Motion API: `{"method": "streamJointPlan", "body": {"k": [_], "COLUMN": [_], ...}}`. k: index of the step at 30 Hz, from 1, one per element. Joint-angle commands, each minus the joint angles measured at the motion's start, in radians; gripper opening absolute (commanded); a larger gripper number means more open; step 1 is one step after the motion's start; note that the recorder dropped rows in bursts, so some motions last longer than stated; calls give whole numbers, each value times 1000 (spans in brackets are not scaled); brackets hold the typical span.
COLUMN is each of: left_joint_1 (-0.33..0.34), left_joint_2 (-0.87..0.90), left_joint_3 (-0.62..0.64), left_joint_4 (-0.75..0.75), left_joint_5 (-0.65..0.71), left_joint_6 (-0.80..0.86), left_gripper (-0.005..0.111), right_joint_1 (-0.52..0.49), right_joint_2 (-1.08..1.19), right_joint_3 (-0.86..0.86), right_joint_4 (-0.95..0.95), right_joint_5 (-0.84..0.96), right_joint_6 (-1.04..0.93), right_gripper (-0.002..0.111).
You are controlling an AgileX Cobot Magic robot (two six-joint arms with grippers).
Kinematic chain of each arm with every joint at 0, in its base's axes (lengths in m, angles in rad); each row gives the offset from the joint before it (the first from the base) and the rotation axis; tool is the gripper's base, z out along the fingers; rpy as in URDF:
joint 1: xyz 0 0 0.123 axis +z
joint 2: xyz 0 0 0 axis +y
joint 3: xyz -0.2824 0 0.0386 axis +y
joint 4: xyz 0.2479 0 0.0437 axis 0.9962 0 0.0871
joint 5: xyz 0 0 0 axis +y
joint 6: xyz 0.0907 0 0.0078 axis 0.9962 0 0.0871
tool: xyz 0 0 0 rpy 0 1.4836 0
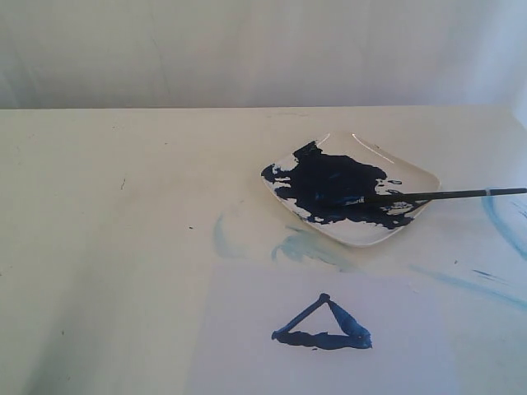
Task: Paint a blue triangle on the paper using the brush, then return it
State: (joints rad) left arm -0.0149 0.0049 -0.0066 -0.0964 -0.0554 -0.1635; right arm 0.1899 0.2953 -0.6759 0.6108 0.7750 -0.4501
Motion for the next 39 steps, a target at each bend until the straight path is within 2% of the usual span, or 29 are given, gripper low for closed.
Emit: {"method": "streamJointPlan", "body": {"k": [1, 4, 6, 14, 23, 29, 33, 39], "left_joint_1": [9, 45, 69, 84, 84, 84, 84, 84], "left_joint_2": [-5, -5, -5, -5, -5, -5, -5, -5], "left_joint_3": [7, 7, 7, 7, 7, 7, 7, 7], "left_joint_4": [4, 7, 9, 60, 135, 135, 135, 135], "left_joint_5": [137, 312, 349, 339, 336, 333, 260, 248], "left_joint_6": [45, 66, 94, 230, 46, 46, 46, 46], "left_gripper": [0, 0, 0, 0, 0, 0, 0, 0], "right_joint_1": [1, 1, 1, 1, 1, 1, 1, 1], "right_joint_2": [-5, -5, -5, -5, -5, -5, -5, -5], "right_joint_3": [4, 4, 4, 4, 4, 4, 4, 4], "right_joint_4": [0, 0, 0, 0, 0, 0, 0, 0], "right_joint_5": [-6, -6, -6, -6, -6, -6, -6, -6], "right_joint_6": [-8, -8, -8, -8, -8, -8, -8, -8], "right_gripper": [0, 0, 0, 0, 0, 0, 0, 0]}}
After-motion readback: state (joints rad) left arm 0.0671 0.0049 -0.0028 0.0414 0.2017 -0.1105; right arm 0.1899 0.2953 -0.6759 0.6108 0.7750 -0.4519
